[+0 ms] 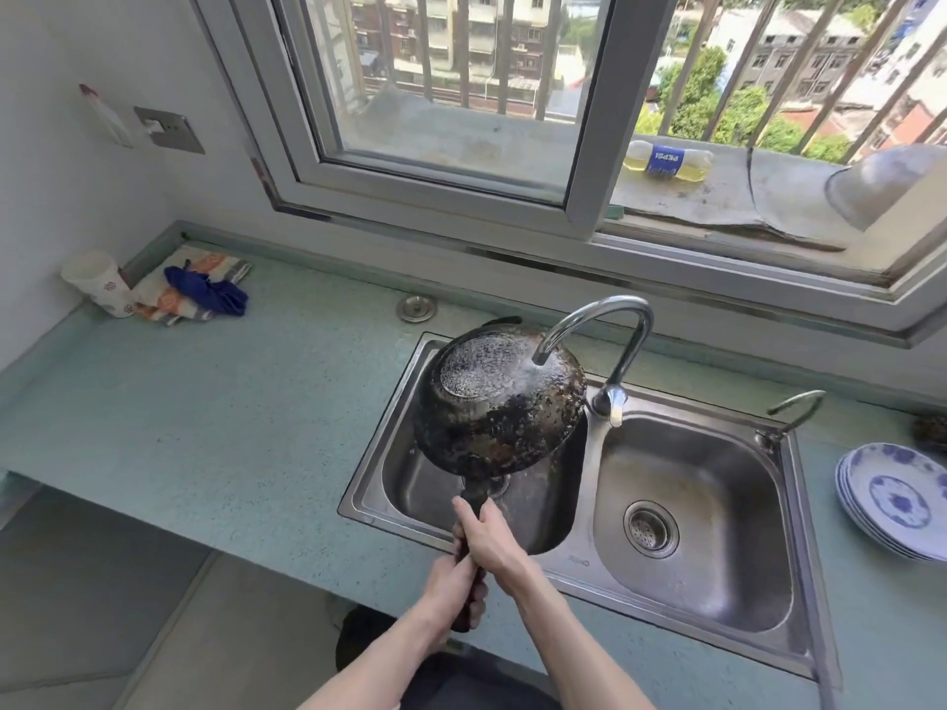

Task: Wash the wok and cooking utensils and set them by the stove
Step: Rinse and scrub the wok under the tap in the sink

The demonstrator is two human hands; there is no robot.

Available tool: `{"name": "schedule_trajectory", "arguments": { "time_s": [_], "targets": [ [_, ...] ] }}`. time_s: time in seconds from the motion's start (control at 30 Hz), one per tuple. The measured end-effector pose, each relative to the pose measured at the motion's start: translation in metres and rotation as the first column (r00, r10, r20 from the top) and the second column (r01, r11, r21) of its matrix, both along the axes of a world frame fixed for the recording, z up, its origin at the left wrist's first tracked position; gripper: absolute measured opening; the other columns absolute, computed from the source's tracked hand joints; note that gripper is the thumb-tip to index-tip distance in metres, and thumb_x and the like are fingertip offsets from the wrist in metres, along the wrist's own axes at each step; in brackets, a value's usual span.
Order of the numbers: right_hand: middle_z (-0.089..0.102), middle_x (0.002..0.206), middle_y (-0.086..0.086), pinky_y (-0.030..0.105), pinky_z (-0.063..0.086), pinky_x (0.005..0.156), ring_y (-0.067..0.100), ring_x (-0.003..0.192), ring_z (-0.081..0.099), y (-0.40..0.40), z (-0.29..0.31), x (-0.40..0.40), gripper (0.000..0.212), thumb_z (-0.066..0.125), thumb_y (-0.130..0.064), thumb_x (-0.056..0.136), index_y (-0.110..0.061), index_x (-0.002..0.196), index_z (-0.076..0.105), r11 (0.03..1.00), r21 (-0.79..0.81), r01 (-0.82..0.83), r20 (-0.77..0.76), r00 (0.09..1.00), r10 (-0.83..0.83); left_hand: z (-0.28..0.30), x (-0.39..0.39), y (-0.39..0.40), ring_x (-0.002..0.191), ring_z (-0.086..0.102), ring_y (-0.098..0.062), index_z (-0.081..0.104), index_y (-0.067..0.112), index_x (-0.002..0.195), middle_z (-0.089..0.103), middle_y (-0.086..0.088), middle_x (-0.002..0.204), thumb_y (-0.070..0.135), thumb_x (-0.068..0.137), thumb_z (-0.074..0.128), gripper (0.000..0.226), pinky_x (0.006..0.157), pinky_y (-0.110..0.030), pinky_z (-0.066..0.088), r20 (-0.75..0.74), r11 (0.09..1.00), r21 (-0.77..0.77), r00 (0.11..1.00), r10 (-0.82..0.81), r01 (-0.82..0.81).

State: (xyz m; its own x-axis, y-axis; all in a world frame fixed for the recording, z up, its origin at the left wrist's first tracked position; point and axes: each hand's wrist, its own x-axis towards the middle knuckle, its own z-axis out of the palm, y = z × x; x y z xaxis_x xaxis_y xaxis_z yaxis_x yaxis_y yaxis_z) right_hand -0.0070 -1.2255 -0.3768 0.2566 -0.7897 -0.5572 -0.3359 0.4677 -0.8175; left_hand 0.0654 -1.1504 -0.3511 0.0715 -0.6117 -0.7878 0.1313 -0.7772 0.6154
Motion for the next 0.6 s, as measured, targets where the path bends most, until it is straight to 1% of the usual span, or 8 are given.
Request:
{"name": "schedule_trajectory", "arguments": {
  "time_s": [0.1, 0.23, 0.3, 0.37, 0.43, 0.5, 0.6],
  "targets": [
    [0.056, 0.068, -0.001, 0.020, 0.048, 0.055, 0.003, 0.052, 0.053, 0.003, 0.002, 0.003, 0.032, 0.052, -0.041, 0.103, -0.011, 0.092, 0.046, 1.000, -0.003, -0.011, -0.018, 1.000, 0.011, 0.001, 0.004, 0.003, 0.042, 0.036, -0.017, 0.046, 0.016, 0.073, 0.044, -0.002, 0.053, 0.041, 0.101, 0.050, 0.038, 0.043, -0.023, 0.029, 0.001, 1.000, -0.013, 1.000, 0.012, -0.012],
    [0.056, 0.069, 0.002, 0.020, 0.047, 0.054, 0.003, 0.051, 0.053, 0.006, 0.005, 0.005, 0.031, 0.051, -0.037, 0.105, -0.008, 0.093, 0.048, 0.999, -0.010, -0.030, -0.020, 0.999, 0.030, -0.001, 0.008, 0.007, 0.041, 0.036, -0.017, 0.045, 0.016, 0.073, 0.044, -0.002, 0.053, 0.036, 0.101, 0.050, 0.035, 0.043, -0.023, 0.029, 0.005, 1.000, -0.019, 1.000, 0.014, -0.014],
    [0.054, 0.064, 0.001, 0.022, 0.047, 0.054, 0.006, 0.050, 0.052, 0.007, 0.006, 0.008, 0.030, 0.050, -0.034, 0.105, -0.008, 0.090, 0.046, 1.000, -0.012, -0.026, -0.005, 1.000, 0.026, -0.002, 0.010, 0.008, 0.041, 0.037, -0.017, 0.046, 0.016, 0.073, 0.044, -0.002, 0.053, 0.035, 0.100, 0.050, 0.034, 0.043, -0.023, 0.029, 0.004, 1.000, -0.015, 1.000, 0.011, -0.011],
    [0.053, 0.063, -0.002, 0.026, 0.049, 0.056, 0.007, 0.052, 0.053, 0.007, 0.006, 0.011, 0.031, 0.051, -0.037, 0.104, -0.010, 0.089, 0.045, 1.000, -0.018, -0.024, 0.000, 1.000, 0.024, -0.003, 0.012, 0.008, 0.041, 0.037, -0.017, 0.046, 0.016, 0.073, 0.044, -0.002, 0.053, 0.036, 0.100, 0.051, 0.034, 0.042, -0.023, 0.029, 0.006, 1.000, -0.013, 1.000, 0.009, -0.009],
    [0.055, 0.065, -0.001, 0.029, 0.051, 0.058, 0.008, 0.054, 0.055, 0.008, 0.006, 0.013, 0.034, 0.051, -0.041, 0.102, -0.010, 0.090, 0.046, 1.000, -0.018, -0.022, -0.008, 1.000, 0.022, -0.002, 0.014, 0.008, 0.041, 0.037, -0.017, 0.046, 0.015, 0.074, 0.044, -0.002, 0.053, 0.036, 0.100, 0.050, 0.034, 0.042, -0.023, 0.029, 0.009, 1.000, -0.014, 1.000, 0.011, -0.011],
    [0.057, 0.068, 0.002, 0.029, 0.051, 0.060, 0.011, 0.057, 0.056, 0.008, 0.007, 0.015, 0.032, 0.051, -0.039, 0.103, -0.010, 0.091, 0.046, 1.000, 0.003, -0.009, 0.001, 1.000, 0.009, -0.001, 0.016, 0.009, 0.041, 0.037, -0.016, 0.044, 0.016, 0.075, 0.044, -0.002, 0.054, 0.036, 0.101, 0.049, 0.033, 0.042, -0.023, 0.029, 0.011, 1.000, -0.015, 1.000, 0.009, -0.009],
    [0.060, 0.073, 0.003, 0.035, 0.054, 0.069, 0.013, 0.064, 0.059, 0.009, 0.008, 0.016, 0.032, 0.052, -0.044, 0.102, -0.014, 0.093, 0.045, 1.000, 0.024, 0.004, 0.001, 1.000, -0.004, 0.000, 0.017, 0.009, 0.041, 0.037, -0.016, 0.044, 0.015, 0.076, 0.044, -0.001, 0.054, 0.036, 0.101, 0.049, 0.033, 0.042, -0.024, 0.028, 0.015, 1.000, -0.015, 1.000, 0.006, -0.005]
  ]
}}
